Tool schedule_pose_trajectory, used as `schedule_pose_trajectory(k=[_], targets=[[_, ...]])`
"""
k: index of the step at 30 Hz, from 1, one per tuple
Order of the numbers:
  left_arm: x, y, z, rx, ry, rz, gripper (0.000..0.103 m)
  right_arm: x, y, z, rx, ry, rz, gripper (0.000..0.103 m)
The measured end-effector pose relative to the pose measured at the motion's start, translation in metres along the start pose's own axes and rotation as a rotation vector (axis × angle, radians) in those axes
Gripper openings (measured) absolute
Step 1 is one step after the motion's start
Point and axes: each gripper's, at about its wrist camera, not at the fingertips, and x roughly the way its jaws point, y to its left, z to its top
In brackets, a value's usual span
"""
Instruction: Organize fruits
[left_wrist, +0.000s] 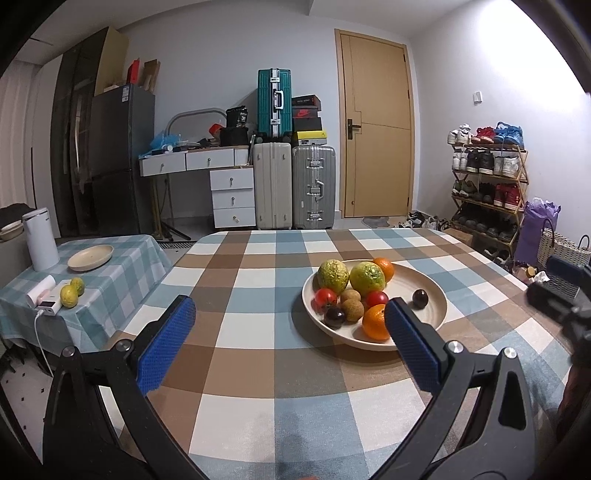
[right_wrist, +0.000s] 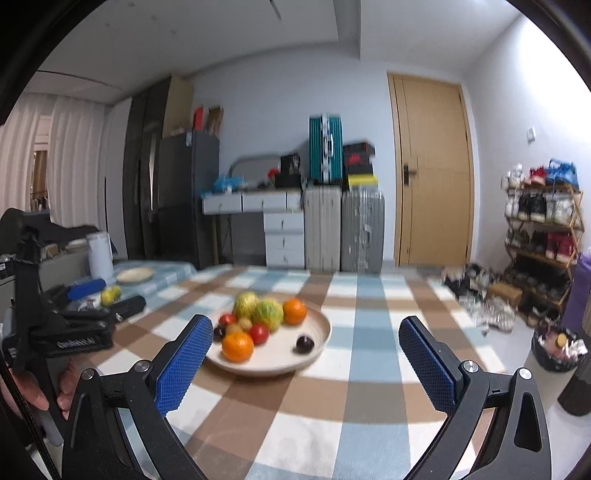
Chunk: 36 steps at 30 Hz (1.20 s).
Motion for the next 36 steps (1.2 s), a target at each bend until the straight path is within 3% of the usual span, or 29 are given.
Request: schedule_pose_trajectory(k=[2,6,36], targets=[[-0.003,0.001,0.0,-0.002,-0.005,-0.005,0.102,0.012,0.002,-0.002,-0.009,0.061,-0.007,0.103],[-0.004,0.001,0.0,-0.002,-0.011,-0.011,0.102,0.007,0.003,-0.003,-0.014,0.031,0.016,0.103],[-0.004,0.001,-0.001,-0.003,-0.013,-0.012,0.102,0.004,0.003,-0.003,-0.016,0.041,0.023,0.103]])
